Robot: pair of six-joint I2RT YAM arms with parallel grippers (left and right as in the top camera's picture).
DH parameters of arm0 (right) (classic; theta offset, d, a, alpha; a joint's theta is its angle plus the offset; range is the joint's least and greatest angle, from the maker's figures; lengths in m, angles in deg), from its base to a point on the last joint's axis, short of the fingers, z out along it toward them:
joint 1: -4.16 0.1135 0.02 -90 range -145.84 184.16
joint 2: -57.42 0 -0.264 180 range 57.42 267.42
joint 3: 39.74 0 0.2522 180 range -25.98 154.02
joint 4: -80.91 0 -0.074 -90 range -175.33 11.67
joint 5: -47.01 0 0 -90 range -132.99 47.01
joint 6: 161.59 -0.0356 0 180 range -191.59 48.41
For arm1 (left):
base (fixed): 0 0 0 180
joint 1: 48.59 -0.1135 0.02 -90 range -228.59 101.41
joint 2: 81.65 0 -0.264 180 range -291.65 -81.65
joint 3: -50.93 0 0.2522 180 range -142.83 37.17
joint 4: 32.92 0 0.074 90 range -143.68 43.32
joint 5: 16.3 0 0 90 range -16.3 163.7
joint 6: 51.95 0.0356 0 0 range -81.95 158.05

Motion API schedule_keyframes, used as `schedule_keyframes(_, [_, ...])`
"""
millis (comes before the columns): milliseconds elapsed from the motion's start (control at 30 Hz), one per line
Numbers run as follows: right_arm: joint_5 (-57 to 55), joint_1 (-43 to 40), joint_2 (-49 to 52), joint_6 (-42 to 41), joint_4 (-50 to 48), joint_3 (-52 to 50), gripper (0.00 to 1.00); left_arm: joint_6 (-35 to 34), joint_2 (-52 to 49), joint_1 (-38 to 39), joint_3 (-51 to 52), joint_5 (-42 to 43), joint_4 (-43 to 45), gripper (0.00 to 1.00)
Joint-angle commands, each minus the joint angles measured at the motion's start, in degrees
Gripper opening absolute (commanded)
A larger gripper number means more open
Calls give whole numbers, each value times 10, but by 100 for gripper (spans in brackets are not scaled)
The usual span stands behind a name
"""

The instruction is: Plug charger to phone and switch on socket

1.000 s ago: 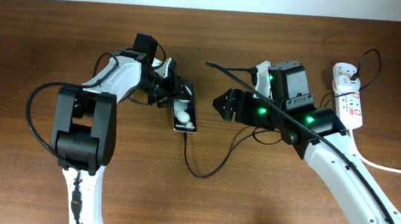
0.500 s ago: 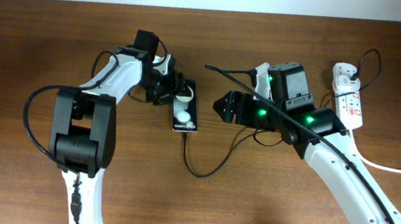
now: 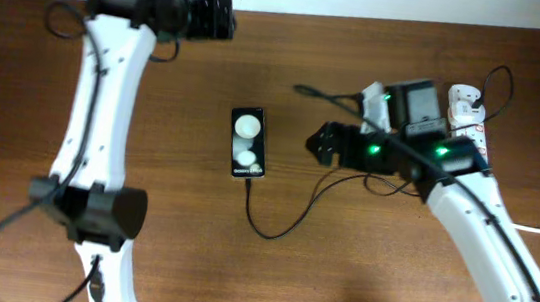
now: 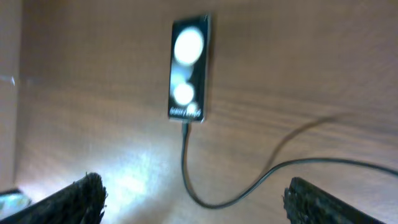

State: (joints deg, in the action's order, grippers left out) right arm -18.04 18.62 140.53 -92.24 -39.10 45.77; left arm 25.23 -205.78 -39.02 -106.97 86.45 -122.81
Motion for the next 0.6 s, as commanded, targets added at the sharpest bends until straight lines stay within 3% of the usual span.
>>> schedule_keyframes(0, [-32,-37,-7,57,68,76,95,12,66,-3,-49,-6,-7,100])
schedule_keyframes(267, [-203,-52,-53,84,256,255,96,12,80,-3,-49,-6,-24,99])
schedule_keyframes(567, [-245,-52,-144,84,322,258,99,12,80,-3,-49,-6,-24,99])
